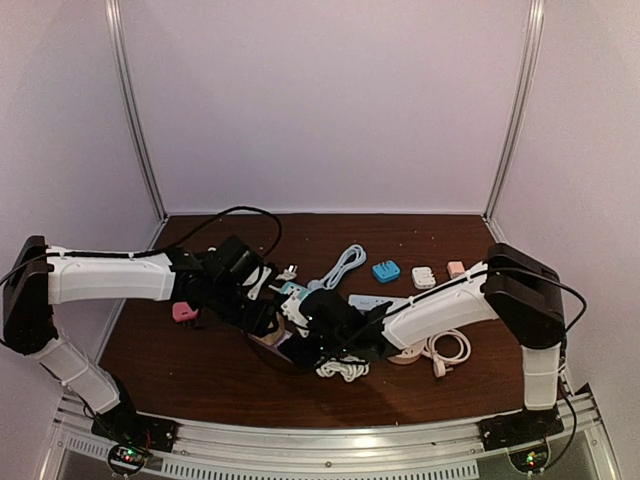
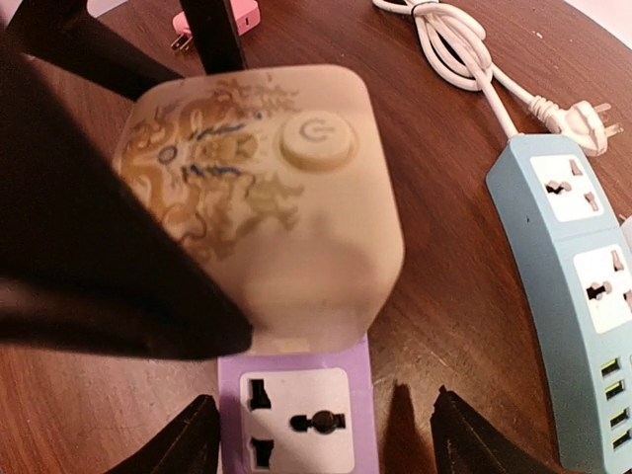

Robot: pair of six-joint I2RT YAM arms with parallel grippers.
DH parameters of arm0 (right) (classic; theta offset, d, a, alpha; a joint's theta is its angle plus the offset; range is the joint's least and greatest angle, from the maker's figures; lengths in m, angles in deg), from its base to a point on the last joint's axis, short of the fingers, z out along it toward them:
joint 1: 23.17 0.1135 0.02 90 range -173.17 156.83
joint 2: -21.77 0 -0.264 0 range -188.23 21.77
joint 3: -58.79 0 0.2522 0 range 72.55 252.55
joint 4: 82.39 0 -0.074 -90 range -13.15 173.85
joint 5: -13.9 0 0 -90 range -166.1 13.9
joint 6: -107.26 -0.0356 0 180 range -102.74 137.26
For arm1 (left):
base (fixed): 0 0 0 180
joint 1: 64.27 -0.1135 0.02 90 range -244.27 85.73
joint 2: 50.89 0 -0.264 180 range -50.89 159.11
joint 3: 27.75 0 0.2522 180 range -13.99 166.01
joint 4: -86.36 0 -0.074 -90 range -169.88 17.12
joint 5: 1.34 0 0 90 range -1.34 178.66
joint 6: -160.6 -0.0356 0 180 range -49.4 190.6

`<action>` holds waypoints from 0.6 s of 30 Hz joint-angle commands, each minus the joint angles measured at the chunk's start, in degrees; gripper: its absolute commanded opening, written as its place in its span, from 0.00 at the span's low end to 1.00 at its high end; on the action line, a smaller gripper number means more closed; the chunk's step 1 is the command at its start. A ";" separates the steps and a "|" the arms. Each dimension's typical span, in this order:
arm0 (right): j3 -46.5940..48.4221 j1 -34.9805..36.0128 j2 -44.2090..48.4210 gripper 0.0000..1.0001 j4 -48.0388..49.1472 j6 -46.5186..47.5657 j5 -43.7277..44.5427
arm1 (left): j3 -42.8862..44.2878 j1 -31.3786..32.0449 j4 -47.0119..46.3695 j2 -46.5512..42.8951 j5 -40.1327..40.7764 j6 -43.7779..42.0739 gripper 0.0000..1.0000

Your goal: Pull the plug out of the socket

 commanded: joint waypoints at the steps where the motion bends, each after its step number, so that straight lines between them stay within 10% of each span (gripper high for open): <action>1: -4.51 1.13 2.25 0.74 1.10 0.76 1.33 | -1.71 0.62 -0.53 -0.50 -3.59 0.84 0.18; 18: -1.20 1.13 0.91 0.52 -1.23 1.76 2.41 | -1.85 0.86 -3.37 -3.11 -5.15 0.26 0.13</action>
